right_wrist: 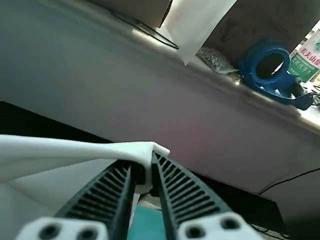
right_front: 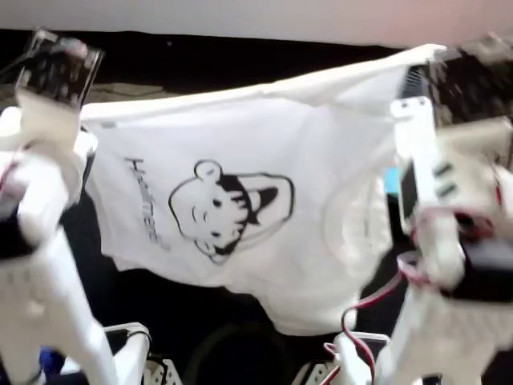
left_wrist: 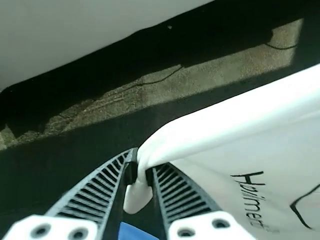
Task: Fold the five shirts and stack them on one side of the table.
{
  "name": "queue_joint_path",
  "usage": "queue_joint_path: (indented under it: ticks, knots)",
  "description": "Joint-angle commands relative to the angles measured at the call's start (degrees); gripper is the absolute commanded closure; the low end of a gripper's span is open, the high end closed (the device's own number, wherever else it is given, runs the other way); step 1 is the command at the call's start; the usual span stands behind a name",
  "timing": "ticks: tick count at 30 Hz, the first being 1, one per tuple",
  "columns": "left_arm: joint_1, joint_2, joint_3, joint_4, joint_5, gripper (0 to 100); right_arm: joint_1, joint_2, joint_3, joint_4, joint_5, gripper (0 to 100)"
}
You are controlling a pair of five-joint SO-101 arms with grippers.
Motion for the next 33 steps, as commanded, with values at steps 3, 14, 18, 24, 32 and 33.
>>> queue_joint_path:
  ticks: [3, 14, 18, 24, 32, 33]
  knots:
    - [-0.66, 17.1, -6.99, -7.12, -0.97, 99, -0.92, 2.95, 23.08, -29.05, 0.53, 99.2]
    - [1.19, 44.0, -38.2, -2.46, -3.16, 99, -0.92, 32.13, -8.66, -22.46, 0.18, 99.2]
    - [2.15, 50.51, -43.56, -2.02, -3.16, 99, -1.01, 40.57, -20.18, -14.46, 0.18, 99.2]
    - [2.51, 60.44, -43.82, -4.04, -3.08, 99, -2.59, 50.42, -24.31, -5.05, 0.18, 99.2]
    - [2.68, 67.74, -43.56, -6.15, -2.99, 99, -6.73, 57.1, -24.22, 3.91, 0.09, 99.2]
    - [2.59, 68.26, -43.56, -5.36, -2.99, 99, -6.99, 57.19, -24.22, 6.11, 0.09, 99.2]
